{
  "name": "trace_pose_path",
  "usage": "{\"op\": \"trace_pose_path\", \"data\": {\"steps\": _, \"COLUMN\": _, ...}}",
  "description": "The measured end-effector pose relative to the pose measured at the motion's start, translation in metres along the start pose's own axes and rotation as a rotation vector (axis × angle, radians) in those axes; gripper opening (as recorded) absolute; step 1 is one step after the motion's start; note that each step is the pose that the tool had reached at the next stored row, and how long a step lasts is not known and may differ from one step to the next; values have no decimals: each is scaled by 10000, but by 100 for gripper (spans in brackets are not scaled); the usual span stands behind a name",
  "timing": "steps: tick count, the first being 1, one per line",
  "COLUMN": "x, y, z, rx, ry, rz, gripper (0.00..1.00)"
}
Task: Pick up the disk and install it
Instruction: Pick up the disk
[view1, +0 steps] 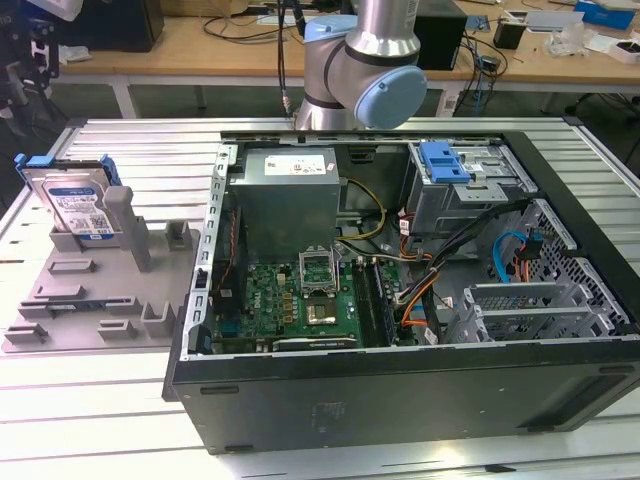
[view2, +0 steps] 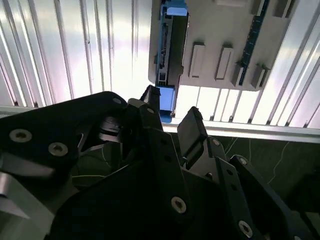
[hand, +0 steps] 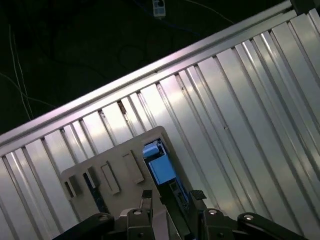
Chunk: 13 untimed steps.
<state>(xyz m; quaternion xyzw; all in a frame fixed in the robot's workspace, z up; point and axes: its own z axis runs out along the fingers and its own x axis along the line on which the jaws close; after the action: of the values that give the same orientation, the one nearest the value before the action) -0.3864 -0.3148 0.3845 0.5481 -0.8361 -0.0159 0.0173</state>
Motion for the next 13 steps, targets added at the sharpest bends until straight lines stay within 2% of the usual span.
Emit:
{"op": "trace_pose_path", "data": {"steps": 1, "x": 0, "y": 0, "z": 0, "rx": 2, "ry": 8, "rz": -179, "gripper": 42}}
{"op": "trace_pose_path", "data": {"steps": 4, "x": 0, "y": 0, "z": 1, "rx": 13, "ry": 53, "rz": -1170, "gripper": 42}}
{"op": "trace_pose_path", "data": {"steps": 7, "x": 0, "y": 0, "z": 1, "rx": 21, "ry": 84, "rz": -1835, "gripper": 42}}
{"op": "trace_pose_path", "data": {"steps": 9, "x": 0, "y": 2, "z": 1, "rx": 23, "ry": 94, "rz": -2018, "gripper": 42}}
{"op": "trace_pose_path", "data": {"steps": 13, "x": 1, "y": 2, "z": 2, "rx": 24, "ry": 95, "rz": -2021, "gripper": 42}}
